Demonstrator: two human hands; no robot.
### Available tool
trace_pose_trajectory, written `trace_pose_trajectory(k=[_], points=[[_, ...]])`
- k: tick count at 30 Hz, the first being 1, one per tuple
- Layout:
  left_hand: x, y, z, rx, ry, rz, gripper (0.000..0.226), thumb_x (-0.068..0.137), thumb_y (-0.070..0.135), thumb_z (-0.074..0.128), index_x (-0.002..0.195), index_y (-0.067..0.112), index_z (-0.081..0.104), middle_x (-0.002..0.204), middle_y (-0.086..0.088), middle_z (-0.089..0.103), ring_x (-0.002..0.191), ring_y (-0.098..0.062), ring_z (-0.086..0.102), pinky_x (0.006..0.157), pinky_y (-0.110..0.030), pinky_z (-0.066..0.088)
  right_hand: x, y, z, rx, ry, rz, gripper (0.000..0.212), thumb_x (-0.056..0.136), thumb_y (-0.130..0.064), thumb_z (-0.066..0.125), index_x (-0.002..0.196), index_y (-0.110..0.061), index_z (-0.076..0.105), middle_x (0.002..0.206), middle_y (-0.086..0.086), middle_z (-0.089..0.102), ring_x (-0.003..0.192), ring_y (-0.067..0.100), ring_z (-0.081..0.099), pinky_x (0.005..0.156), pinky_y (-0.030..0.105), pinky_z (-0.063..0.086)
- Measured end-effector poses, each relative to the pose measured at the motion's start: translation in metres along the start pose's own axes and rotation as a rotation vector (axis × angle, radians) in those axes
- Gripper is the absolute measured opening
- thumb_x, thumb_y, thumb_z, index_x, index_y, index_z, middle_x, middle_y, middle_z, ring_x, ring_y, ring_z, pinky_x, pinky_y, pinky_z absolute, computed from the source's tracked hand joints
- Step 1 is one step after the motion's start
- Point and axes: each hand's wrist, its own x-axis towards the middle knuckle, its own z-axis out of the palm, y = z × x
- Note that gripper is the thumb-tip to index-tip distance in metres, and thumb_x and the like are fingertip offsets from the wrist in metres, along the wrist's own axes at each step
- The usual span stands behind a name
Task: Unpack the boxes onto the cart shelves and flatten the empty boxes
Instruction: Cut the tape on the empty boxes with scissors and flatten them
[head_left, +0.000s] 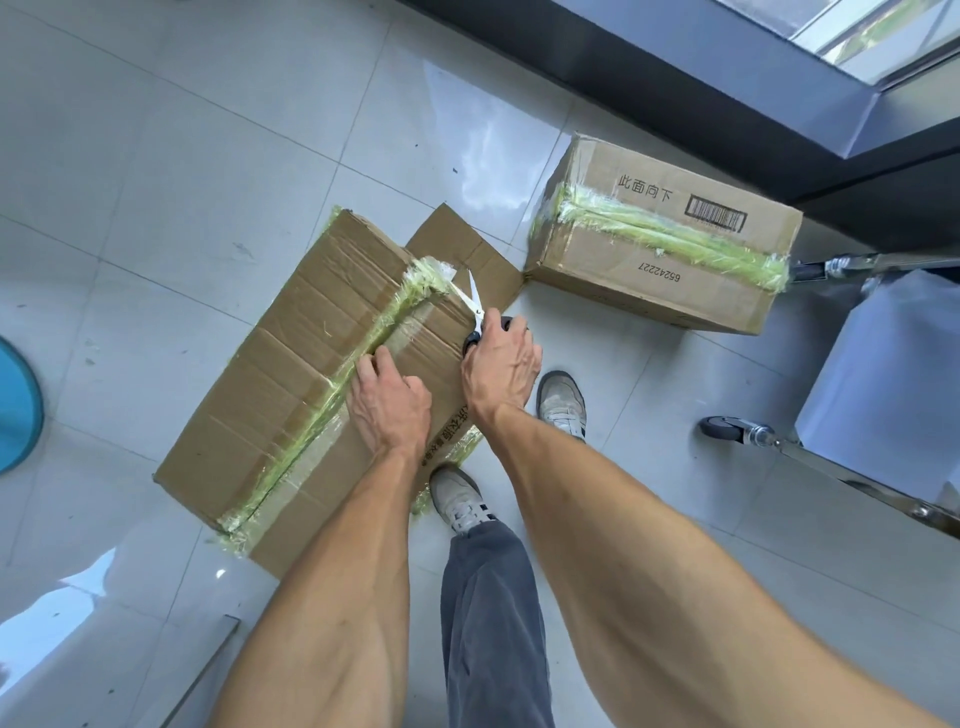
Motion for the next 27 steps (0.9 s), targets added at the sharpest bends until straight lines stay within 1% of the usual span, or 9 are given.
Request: trace_pose_trajectory(k=[3,6,8,10,14,19,21,24,27], points=[[-0.001,0.006,0.004,-0.024,-0.024,0.003,0.065,0.078,0.012,0.053,0.142,0.007,0.044,0.138,-0.013,0.050,0.125,-0.029,0.049,0.109,-0.042,0.036,0.008,0.012,-0.008,-0.044,0.003,-0.017,0.031,0.094,-0.004,0.040,0.118,-0.018,0.053,0.106,0.008,0.051,0.095,0.025,0.048,0.084,0.036,0.033],[0.002,0.009,0.007,-0.073,-0.102,-0.047,0.080,0.075,0.012,0.055,0.150,0.009,0.031,0.157,-0.014,0.031,0.145,-0.029,0.027,0.121,-0.041,0.016,0.015,0.025,-0.016,-0.127,0.022,-0.097,0.037,0.091,0.002,0.037,0.119,-0.018,0.052,0.104,0.007,0.049,0.096,0.025,0.045,0.083,0.037,0.031],[0.005,0.012,0.007,-0.158,-0.060,-0.043,0.073,0.070,0.013,0.057,0.140,0.009,0.039,0.142,-0.015,0.047,0.132,-0.031,0.042,0.116,-0.046,0.029,0.019,0.030,-0.019,-0.192,0.036,-0.192,0.039,0.089,0.005,0.039,0.119,-0.017,0.052,0.101,0.006,0.047,0.094,0.025,0.043,0.083,0.037,0.030],[0.009,0.020,0.005,-0.220,0.022,-0.067,0.058,0.070,0.018,0.057,0.126,0.010,0.047,0.116,-0.009,0.055,0.107,-0.023,0.049,0.099,-0.040,0.040,0.022,0.031,-0.020,-0.227,0.048,-0.260,0.042,0.086,0.007,0.040,0.119,-0.017,0.051,0.100,0.006,0.047,0.093,0.024,0.043,0.083,0.038,0.031],[0.023,0.026,-0.002,-0.152,0.020,-0.118,0.037,0.079,0.033,0.050,0.110,0.013,0.057,0.095,-0.004,0.047,0.093,-0.019,0.040,0.076,-0.033,0.034,0.022,0.026,-0.021,-0.234,0.059,-0.299,0.043,0.085,0.006,0.042,0.122,-0.016,0.051,0.102,0.007,0.049,0.094,0.025,0.044,0.086,0.039,0.034],[0.027,0.021,-0.009,-0.122,0.017,-0.147,0.026,0.084,0.042,0.042,0.076,0.017,0.045,0.084,-0.003,0.047,0.086,-0.023,0.042,0.071,-0.036,0.033,0.027,0.032,-0.035,-0.256,0.077,-0.385,0.058,0.073,0.009,0.030,0.120,-0.016,0.054,0.102,0.007,0.051,0.094,0.026,0.045,0.090,0.040,0.032],[0.025,0.023,-0.010,-0.126,0.021,-0.166,0.025,0.083,0.041,0.040,0.073,0.019,0.042,0.083,-0.003,0.046,0.085,-0.024,0.042,0.072,-0.036,0.033,0.026,0.032,-0.040,-0.287,0.055,-0.443,0.062,0.071,0.006,0.024,0.120,-0.016,0.054,0.103,0.008,0.052,0.095,0.026,0.046,0.090,0.041,0.032],[0.025,0.028,-0.008,-0.156,0.028,-0.164,0.024,0.080,0.044,0.035,0.069,0.022,0.036,0.082,-0.003,0.046,0.085,-0.024,0.043,0.073,-0.035,0.032,0.030,0.027,-0.038,-0.319,0.001,-0.475,0.057,0.077,0.007,0.037,0.127,-0.017,0.050,0.108,0.008,0.051,0.100,0.026,0.045,0.093,0.041,0.031],[0.030,0.028,-0.009,-0.145,0.042,-0.182,0.027,0.079,0.044,0.033,0.074,0.019,0.042,0.083,-0.004,0.047,0.085,-0.024,0.043,0.073,-0.036,0.033,0.032,0.024,-0.037,-0.323,-0.003,-0.462,0.055,0.078,0.007,0.043,0.127,-0.017,0.050,0.108,0.009,0.051,0.101,0.027,0.044,0.093,0.041,0.031]])
